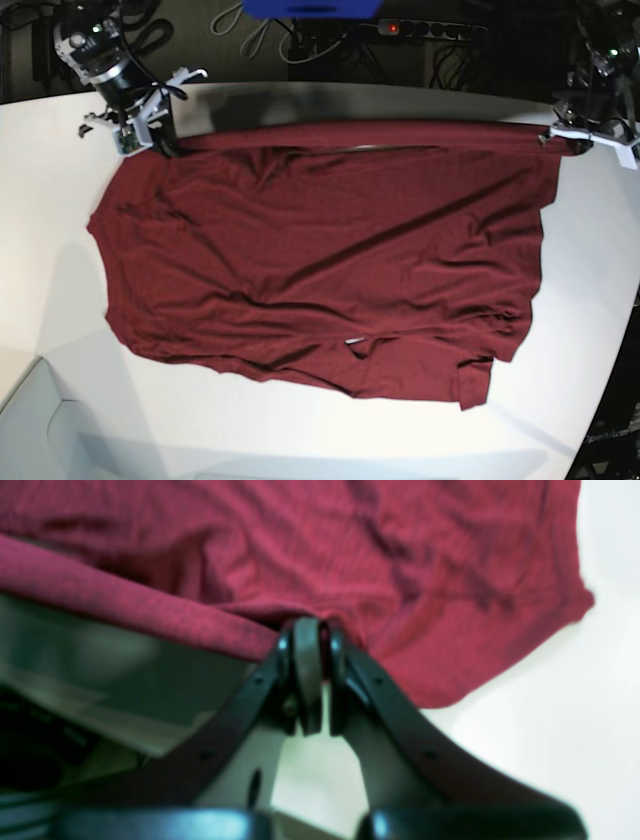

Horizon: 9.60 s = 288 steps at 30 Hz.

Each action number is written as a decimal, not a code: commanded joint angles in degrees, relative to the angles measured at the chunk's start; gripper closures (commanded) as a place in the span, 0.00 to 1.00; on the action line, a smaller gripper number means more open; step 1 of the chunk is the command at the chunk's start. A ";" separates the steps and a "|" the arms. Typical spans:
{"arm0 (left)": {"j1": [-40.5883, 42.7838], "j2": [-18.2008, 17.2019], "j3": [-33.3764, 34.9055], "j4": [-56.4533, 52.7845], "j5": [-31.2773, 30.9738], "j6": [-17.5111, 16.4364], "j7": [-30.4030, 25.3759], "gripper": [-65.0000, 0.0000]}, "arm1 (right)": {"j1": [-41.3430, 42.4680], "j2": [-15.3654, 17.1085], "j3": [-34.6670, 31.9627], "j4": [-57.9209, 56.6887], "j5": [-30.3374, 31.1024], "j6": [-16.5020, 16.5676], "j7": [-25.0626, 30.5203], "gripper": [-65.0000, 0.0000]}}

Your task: Layout the t-shirt on the table in an organized manner, then fold the t-shirt properly

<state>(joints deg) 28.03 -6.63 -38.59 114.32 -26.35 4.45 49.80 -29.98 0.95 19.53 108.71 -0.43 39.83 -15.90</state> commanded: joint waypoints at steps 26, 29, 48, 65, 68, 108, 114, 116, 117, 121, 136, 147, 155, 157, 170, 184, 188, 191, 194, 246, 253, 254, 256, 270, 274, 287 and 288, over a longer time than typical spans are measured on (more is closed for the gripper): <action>-8.21 -1.50 -0.05 -4.12 6.35 0.17 -1.05 1.00 | 14.20 0.68 -6.47 -6.86 0.47 0.17 1.09 1.00; -8.56 -1.59 0.04 -4.12 6.52 0.17 -1.05 1.00 | 15.52 0.68 -6.47 -8.00 0.47 0.17 1.09 1.00; -16.73 -1.94 0.04 -10.63 6.61 0.17 3.43 1.00 | 23.69 0.50 -6.47 -15.47 0.47 0.17 1.09 1.00; -19.90 -1.94 0.13 -15.99 6.61 0.17 3.43 0.99 | 26.68 0.68 -6.56 -20.66 0.47 0.17 1.18 1.00; -20.43 -1.94 0.13 -16.61 6.61 0.17 3.43 0.99 | 26.86 0.68 -6.56 -20.66 0.47 0.17 1.18 1.00; -14.01 -2.29 3.29 -15.38 6.52 0.08 2.81 0.45 | 23.78 0.68 -6.12 -20.05 0.38 0.17 1.18 1.00; -18.05 -2.29 3.56 -19.42 6.61 0.08 2.81 0.46 | 23.08 0.68 -6.12 -20.05 0.38 0.17 1.18 1.00; -18.84 -2.29 3.64 -20.92 6.61 0.08 2.81 0.46 | 22.90 0.68 -6.12 -19.96 0.38 0.17 1.18 1.00; -19.11 -2.29 3.64 -21.53 6.61 0.08 2.81 0.46 | 22.90 0.68 -6.12 -19.96 0.38 0.17 1.18 1.00; -19.46 -2.29 3.64 -23.03 6.61 0.08 2.81 0.49 | 22.81 0.76 -6.12 -19.96 0.38 0.17 1.18 1.00; -15.15 -1.67 3.29 -10.72 6.00 0.08 5.63 1.00 | 23.25 0.76 -6.12 -19.96 0.38 0.17 1.18 1.00; -14.10 -0.09 2.32 1.50 6.00 0.17 19.61 1.00 | 23.25 0.76 -6.30 -20.05 0.38 0.17 1.18 1.00; -14.10 2.37 -7.08 1.59 5.91 0.08 24.62 1.00 | 23.25 0.76 -6.39 -20.05 0.38 0.17 1.18 1.00; -14.10 2.19 -8.93 1.59 5.91 0.08 26.02 1.00 | 23.25 0.76 -6.39 -20.05 0.38 0.17 1.18 1.00; -18.23 1.23 -10.95 -0.43 3.18 0.08 26.11 1.00 | 23.25 0.41 -6.39 -20.22 0.47 0.17 1.35 1.00; -18.67 1.05 -11.21 -2.28 2.66 0.08 26.73 1.00 | 23.78 0.68 -6.47 -20.40 0.47 0.17 1.53 1.00; -17.44 1.05 -11.39 -2.19 2.66 0.17 28.84 1.00 | 24.39 0.59 -6.47 -20.49 0.47 0.17 1.26 1.00; -17.09 1.05 -11.48 -2.19 2.66 0.17 29.63 1.00 | 24.39 0.50 -6.47 -20.49 0.47 0.17 1.26 1.00; -16.03 1.05 -11.48 -1.22 2.83 0.17 29.10 1.00 | 24.39 0.41 -6.47 -20.49 0.47 0.17 1.26 1.00; -28.25 -1.50 -6.73 -27.07 2.83 0.26 15.30 0.59 | 24.22 0.59 -6.47 -20.66 0.47 0.17 1.18 1.00; -24.38 -1.41 -6.91 -22.50 2.66 0.17 15.30 0.47 | 24.31 0.68 -6.47 -20.66 0.47 0.17 1.18 0.93; -23.94 -1.32 -6.91 -22.06 2.66 0.17 15.12 0.46 | 24.31 0.68 -6.47 -20.66 0.47 0.17 1.18 0.90; -23.86 -1.23 -6.91 -22.15 2.66 0.17 15.21 0.44 | 24.31 0.59 -6.47 -20.66 0.47 0.17 1.18 0.84; -22.98 -0.79 -6.47 -23.20 3.01 0.08 14.77 0.40 | 24.31 0.68 -6.47 -20.57 0.47 0.17 1.18 0.78; -22.98 -0.88 -6.47 -25.75 2.74 0.08 13.89 0.40 | 24.31 0.68 -6.47 -20.22 0.47 0.17 1.18 0.77; -22.89 -0.88 -2.86 -29.36 2.92 0.08 9.14 0.40 | 23.87 0.76 -6.03 -20.05 0.47 0.17 1.18 0.77; -22.80 -0.88 -1.54 -29.36 3.18 0.08 8.26 0.40 | 23.78 0.76 -6.03 -20.05 0.47 0.17 1.18 0.77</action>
<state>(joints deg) 5.23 -7.68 -40.34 85.12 -22.28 4.32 55.64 -6.74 1.28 13.37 87.48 -1.10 39.83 -16.34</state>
